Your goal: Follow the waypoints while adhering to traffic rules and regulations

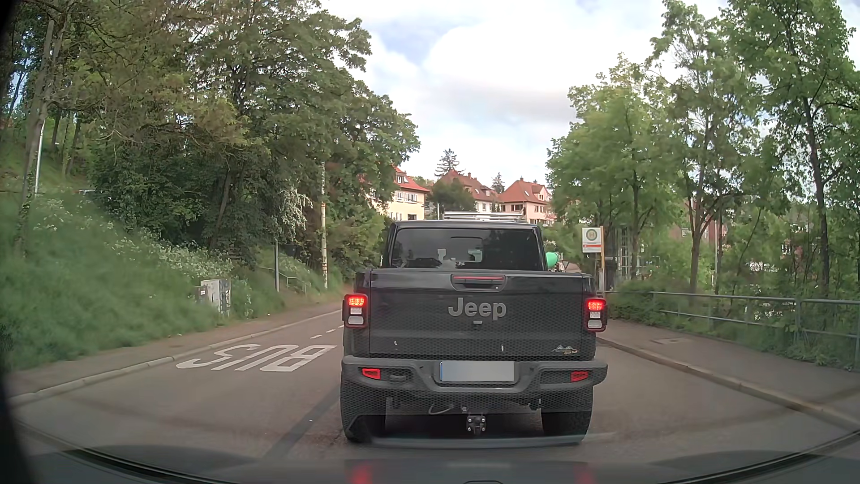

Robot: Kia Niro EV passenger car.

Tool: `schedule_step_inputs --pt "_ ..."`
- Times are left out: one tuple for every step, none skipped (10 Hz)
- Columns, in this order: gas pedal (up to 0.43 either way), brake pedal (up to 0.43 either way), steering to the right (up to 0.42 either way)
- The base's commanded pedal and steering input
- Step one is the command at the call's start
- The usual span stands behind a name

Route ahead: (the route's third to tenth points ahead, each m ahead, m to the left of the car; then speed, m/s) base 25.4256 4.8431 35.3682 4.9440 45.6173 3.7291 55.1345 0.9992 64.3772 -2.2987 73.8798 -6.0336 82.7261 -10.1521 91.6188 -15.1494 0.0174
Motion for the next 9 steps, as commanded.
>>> schedule_step_inputs --pt "0.000 0.000 0.004" --pt "0.000 0.000 0.004" --pt "0.000 0.000 0.004" --pt "0.000 0.000 0.004" --pt "0.000 0.000 0.004" --pt "0.000 0.000 0.004" --pt "0.000 0.000 0.004" --pt "0.000 0.000 0.004" --pt "0.000 0.000 0.004"
